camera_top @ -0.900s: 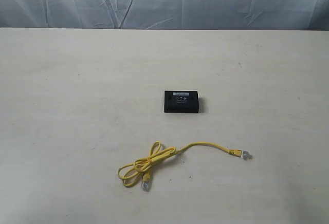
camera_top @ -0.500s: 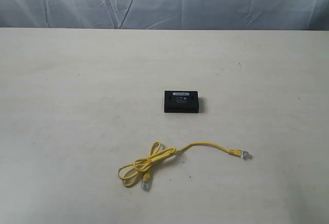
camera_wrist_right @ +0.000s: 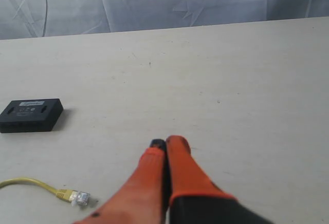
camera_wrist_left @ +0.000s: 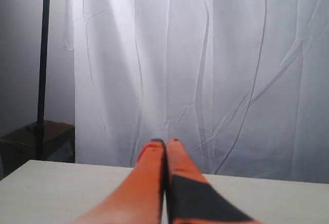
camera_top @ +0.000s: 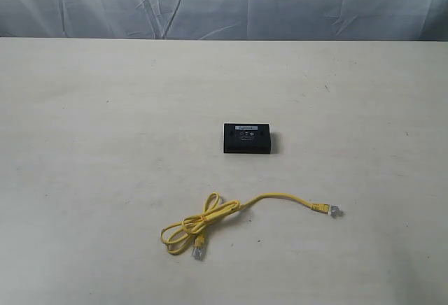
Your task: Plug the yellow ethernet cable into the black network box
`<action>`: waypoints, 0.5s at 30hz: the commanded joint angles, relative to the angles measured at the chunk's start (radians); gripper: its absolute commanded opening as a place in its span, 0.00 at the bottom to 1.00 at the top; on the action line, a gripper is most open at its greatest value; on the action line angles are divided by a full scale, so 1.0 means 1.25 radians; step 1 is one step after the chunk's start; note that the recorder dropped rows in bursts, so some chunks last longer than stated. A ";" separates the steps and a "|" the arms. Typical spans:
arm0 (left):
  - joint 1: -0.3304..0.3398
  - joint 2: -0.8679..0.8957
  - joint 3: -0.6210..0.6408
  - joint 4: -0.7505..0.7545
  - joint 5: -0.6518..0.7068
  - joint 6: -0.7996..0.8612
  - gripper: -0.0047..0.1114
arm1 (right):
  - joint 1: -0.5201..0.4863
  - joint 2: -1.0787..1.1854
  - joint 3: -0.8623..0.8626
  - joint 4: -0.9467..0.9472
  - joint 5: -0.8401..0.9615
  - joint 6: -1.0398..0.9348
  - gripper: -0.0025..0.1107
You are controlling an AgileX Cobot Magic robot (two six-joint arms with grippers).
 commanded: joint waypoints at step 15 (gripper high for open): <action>-0.052 0.682 -0.448 -0.338 0.580 0.523 0.04 | -0.003 -0.004 0.002 0.001 -0.010 -0.001 0.02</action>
